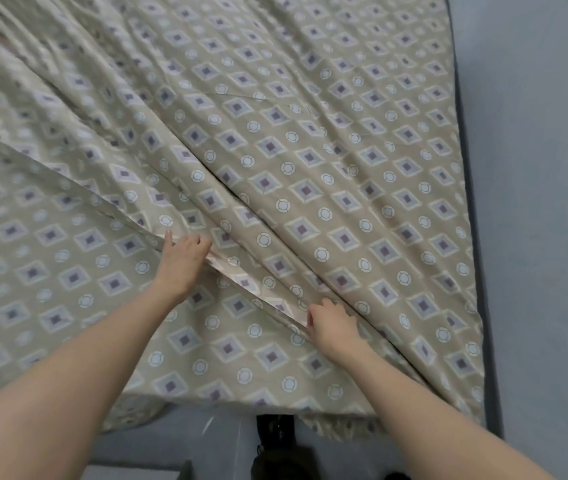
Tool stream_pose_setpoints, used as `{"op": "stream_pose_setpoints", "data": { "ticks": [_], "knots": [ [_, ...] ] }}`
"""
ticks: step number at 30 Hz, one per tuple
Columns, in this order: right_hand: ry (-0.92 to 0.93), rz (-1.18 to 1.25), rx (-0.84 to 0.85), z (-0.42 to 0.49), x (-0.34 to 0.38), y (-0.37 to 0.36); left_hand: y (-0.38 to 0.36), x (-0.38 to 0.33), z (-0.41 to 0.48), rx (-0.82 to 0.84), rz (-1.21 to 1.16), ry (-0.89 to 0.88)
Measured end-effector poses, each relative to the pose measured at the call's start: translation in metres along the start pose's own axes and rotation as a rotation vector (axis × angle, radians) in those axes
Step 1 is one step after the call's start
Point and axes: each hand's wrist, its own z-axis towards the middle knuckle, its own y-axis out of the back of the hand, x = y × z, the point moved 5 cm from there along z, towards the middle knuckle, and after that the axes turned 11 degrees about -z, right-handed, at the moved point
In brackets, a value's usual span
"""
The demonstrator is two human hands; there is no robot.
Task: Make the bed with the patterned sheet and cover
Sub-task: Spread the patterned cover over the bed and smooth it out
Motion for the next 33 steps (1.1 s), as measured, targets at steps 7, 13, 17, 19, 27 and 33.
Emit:
{"op": "stream_pose_setpoints", "data": {
  "ticks": [7, 13, 17, 19, 27, 33],
  "knots": [
    [0.084, 0.202, -0.218, -0.034, 0.003, 0.007, 0.031, 0.006, -0.039, -0.181, -0.056, -0.057],
    [0.256, 0.14, -0.194, -0.081, 0.04, 0.022, 0.05, 0.047, -0.102, -0.052, -0.011, 0.019],
    [0.315, 0.022, -0.141, -0.112, 0.061, 0.012, 0.051, 0.061, -0.154, 0.022, 0.005, 0.081],
    [0.33, 0.064, -0.142, -0.121, 0.065, 0.007, 0.051, 0.059, -0.173, 0.039, -0.005, 0.09],
    [0.349, -0.11, -0.131, -0.163, 0.069, -0.016, 0.068, 0.043, -0.225, -0.029, 0.003, 0.147],
    [0.315, -0.172, -0.16, -0.171, 0.081, -0.03, 0.047, 0.056, -0.244, -0.031, 0.071, 0.133]
  ]
}}
